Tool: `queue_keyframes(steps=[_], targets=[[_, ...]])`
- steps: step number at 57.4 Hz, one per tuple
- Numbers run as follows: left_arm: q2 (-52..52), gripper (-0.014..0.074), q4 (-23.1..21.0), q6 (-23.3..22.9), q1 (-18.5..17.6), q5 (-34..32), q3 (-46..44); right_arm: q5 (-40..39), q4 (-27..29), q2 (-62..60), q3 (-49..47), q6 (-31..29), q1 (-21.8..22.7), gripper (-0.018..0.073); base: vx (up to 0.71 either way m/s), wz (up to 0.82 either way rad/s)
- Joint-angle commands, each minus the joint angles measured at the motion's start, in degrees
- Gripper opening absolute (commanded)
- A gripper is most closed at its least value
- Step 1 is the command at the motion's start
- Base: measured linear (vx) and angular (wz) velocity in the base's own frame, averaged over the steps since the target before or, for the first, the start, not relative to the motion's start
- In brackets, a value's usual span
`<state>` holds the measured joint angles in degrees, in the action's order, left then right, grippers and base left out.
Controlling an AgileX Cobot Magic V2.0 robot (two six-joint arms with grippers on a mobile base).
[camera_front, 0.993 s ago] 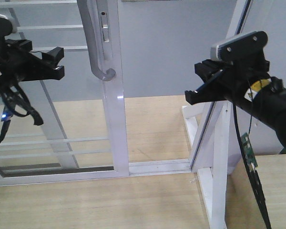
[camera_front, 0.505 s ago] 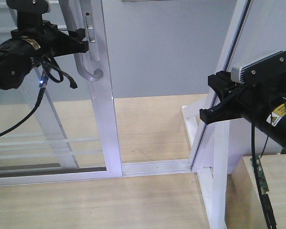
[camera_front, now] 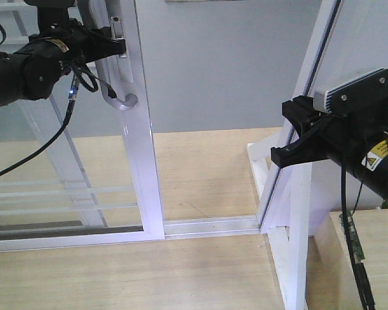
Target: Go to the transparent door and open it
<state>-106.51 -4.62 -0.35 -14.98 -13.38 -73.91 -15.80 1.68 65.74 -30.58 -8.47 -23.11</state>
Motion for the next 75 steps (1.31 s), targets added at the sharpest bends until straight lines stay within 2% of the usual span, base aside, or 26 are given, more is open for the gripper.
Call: queue_keyframes(steps=[1,3,47,51,57,67,75], targets=[[2.88,0.0043,0.34,0.35,-0.32,-2.97,-2.08,-4.37,-0.15,-1.24,-1.54,-0.37,0.20,0.0000,0.00,0.00],[2.88,-0.0009,0.34,0.35,0.09,-2.34,-2.08,-4.37,-0.15,-1.24,-1.54,-0.37,0.20,0.0000,0.00,0.00],[10.05,-0.0003,1.16,0.35,12.89,3.50,-2.08,-4.34,-0.15,-1.13,-1.54,-0.37,0.20,0.0000,0.00,0.00],[10.57,-0.0003,1.16,1.63,13.93,3.80,-2.08,-4.34,-0.15,-1.13,-1.54,-0.37,0.20,0.0000,0.00,0.00],[11.26,-0.0003,1.10,3.49,14.80,4.55,-2.02,-4.34,-0.10,-1.13,-1.54,-0.32,0.20,0.0000,0.00,0.00],[12.60,-0.0003,1.20,3.47,15.04,7.62,-1.90,-4.34,-0.10,-1.13,-1.54,-0.32,0.20,0.0000,0.00,0.00],[16.47,-0.0003,2.62,5.05,15.04,7.18,2.94,-4.28,-0.13,-1.13,-1.54,-0.32,0.20,0.0000,0.00,0.00]])
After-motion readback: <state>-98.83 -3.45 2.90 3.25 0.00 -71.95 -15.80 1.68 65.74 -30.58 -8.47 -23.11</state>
